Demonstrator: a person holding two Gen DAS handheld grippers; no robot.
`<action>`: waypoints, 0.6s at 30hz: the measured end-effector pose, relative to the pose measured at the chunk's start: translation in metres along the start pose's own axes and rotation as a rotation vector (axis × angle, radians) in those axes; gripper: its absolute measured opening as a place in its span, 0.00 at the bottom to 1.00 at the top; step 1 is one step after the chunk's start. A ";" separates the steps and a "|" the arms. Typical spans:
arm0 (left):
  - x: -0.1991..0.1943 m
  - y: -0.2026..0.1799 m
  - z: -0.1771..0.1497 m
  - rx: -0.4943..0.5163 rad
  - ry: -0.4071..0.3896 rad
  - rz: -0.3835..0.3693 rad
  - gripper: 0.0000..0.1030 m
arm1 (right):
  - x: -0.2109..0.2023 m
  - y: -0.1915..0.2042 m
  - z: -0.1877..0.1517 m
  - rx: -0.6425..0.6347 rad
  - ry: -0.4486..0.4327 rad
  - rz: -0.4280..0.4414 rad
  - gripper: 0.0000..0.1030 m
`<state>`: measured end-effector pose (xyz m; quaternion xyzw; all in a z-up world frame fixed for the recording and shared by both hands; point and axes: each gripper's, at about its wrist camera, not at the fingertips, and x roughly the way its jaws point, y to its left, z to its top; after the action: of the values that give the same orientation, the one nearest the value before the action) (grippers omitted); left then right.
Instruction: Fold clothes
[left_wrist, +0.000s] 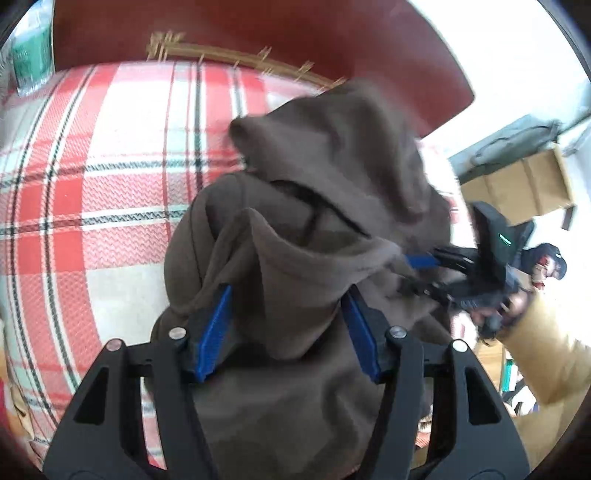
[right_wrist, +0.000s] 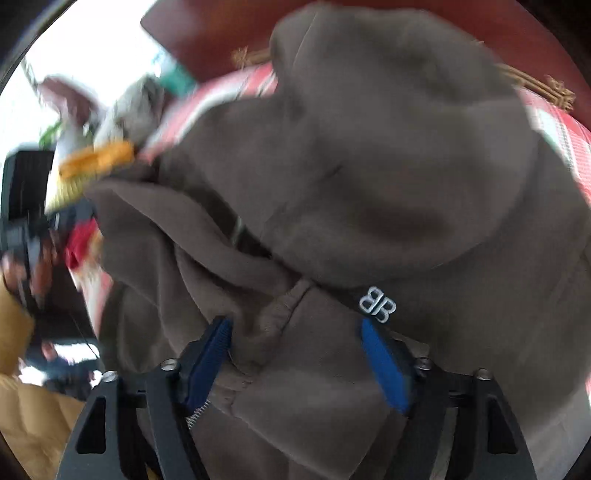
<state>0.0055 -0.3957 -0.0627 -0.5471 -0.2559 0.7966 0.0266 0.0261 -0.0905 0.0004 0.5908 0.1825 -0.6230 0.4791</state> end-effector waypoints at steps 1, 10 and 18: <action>0.003 -0.002 0.001 0.007 0.000 0.022 0.60 | 0.001 0.002 -0.003 -0.023 0.013 -0.020 0.32; 0.002 0.000 0.006 -0.030 -0.065 0.110 0.60 | -0.034 -0.012 -0.014 0.051 -0.040 -0.198 0.41; -0.046 0.003 -0.031 -0.036 -0.194 0.011 0.60 | -0.099 0.020 -0.035 0.098 -0.301 -0.129 0.54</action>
<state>0.0521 -0.4012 -0.0331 -0.4693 -0.2686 0.8411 -0.0122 0.0462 -0.0346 0.0888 0.5004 0.1158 -0.7421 0.4307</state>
